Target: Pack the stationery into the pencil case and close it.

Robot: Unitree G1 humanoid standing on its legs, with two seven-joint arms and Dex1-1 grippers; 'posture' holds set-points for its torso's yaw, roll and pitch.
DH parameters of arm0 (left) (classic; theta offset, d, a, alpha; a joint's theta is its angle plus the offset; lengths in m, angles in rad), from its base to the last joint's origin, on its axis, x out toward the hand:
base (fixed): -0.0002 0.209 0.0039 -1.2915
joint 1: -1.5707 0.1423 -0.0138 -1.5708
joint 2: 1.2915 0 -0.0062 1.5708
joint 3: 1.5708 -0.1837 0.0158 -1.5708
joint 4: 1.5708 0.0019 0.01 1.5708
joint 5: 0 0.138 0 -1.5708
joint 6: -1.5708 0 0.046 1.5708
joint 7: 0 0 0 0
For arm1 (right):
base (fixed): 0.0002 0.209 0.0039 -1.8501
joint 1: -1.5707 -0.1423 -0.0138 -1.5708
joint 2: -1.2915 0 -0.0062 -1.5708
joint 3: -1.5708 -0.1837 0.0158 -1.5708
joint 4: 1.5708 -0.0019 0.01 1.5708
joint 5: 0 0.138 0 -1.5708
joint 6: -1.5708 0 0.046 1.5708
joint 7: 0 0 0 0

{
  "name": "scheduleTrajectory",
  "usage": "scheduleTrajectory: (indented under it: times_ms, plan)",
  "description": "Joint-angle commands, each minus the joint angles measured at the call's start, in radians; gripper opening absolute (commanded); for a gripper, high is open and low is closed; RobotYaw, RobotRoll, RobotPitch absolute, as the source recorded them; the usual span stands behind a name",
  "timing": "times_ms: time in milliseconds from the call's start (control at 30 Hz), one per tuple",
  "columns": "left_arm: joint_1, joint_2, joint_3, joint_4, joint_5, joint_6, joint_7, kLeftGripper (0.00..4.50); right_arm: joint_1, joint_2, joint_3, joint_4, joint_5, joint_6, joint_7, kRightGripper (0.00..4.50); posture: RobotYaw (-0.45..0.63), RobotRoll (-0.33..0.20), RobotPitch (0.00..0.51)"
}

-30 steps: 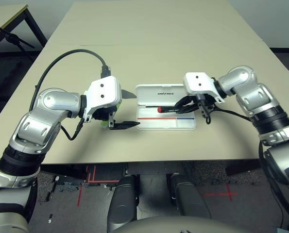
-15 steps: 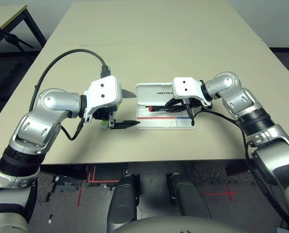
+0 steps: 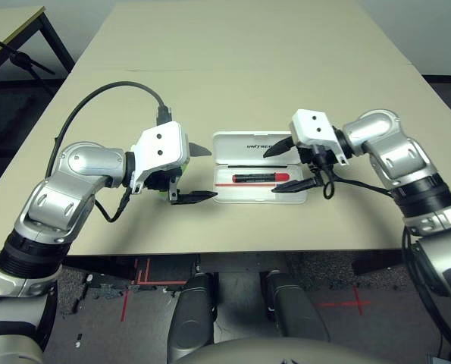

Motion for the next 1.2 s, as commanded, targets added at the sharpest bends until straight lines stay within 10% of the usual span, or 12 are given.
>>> scheduleTrajectory:
  times_ms: [33, 533, 833, 1200]
  plan:
    - [0.025, 0.015, 0.012, -0.011, 0.000, 0.002, 0.008, 4.50, 0.051, -0.080, -0.097, -0.057, 0.101, 0.138, 0.009, 4.46, 0.00, 0.000, 0.144]
    - [0.038, 0.031, 0.020, 0.003, -0.004, 0.066, 0.036, 4.50, 0.288, -0.340, -0.311, -0.196, 0.248, 0.286, -0.048, 4.46, -0.05, 0.000, 0.150]
    - [-0.025, 0.050, -0.040, 0.005, 0.078, 0.416, 0.216, 4.50, 0.290, -0.342, -0.288, -0.219, 0.250, 0.282, -0.086, 4.46, -0.06, 0.000, 0.153]
    - [-0.142, -0.106, -0.024, 0.091, 0.054, 0.853, 0.442, 4.50, 0.274, -0.322, -0.238, -0.197, 0.223, 0.235, -0.104, 4.46, -0.05, 0.000, 0.154]
